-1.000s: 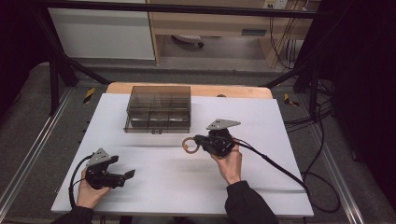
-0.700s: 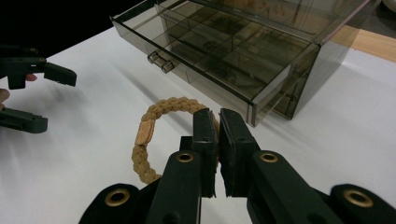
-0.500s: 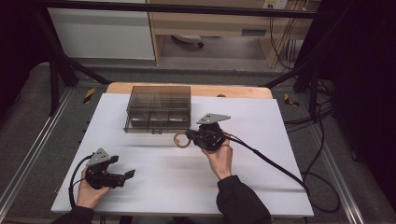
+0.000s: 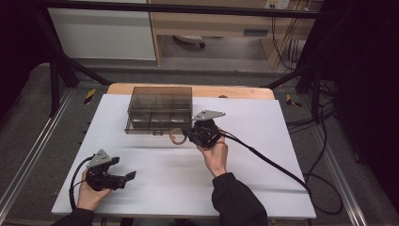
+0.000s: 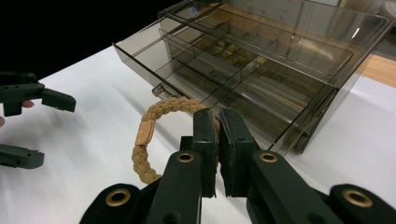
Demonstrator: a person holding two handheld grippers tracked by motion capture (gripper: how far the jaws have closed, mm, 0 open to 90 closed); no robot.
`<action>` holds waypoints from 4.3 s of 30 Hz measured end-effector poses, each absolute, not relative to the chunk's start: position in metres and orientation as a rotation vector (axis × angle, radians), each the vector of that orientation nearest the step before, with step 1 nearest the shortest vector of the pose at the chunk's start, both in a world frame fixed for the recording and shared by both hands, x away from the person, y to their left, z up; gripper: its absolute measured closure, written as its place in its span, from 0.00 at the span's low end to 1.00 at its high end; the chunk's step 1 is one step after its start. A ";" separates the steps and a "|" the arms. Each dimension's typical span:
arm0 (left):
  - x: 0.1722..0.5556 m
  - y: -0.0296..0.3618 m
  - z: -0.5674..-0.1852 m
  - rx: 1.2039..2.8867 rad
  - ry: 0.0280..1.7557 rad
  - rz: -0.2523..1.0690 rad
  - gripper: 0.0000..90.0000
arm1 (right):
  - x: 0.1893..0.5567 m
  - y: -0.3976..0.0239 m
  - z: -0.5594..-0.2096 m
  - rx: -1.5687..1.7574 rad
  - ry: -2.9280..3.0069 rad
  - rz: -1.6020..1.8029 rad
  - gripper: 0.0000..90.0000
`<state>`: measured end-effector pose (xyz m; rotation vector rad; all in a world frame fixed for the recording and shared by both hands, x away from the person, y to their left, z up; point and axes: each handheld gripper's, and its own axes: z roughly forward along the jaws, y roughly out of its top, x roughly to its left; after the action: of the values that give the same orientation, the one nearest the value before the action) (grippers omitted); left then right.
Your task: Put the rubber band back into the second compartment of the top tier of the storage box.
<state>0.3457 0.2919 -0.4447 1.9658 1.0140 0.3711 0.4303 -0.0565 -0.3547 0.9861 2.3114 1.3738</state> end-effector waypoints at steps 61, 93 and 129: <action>0.346 0.293 -0.445 1.955 1.020 0.369 0.06 | 0.485 0.007 -0.352 1.002 2.292 1.364 0.96; 0.346 0.293 -0.445 1.955 1.017 0.368 0.06 | 0.506 0.025 -0.371 1.049 2.318 1.292 0.96; 0.346 0.293 -0.445 1.955 1.016 0.367 0.06 | 0.496 0.023 -0.369 0.977 2.348 1.271 0.74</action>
<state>0.3461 0.2932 -0.4447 1.9550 1.0164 0.3673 0.4957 0.0233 -0.3687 0.9767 2.3482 1.2710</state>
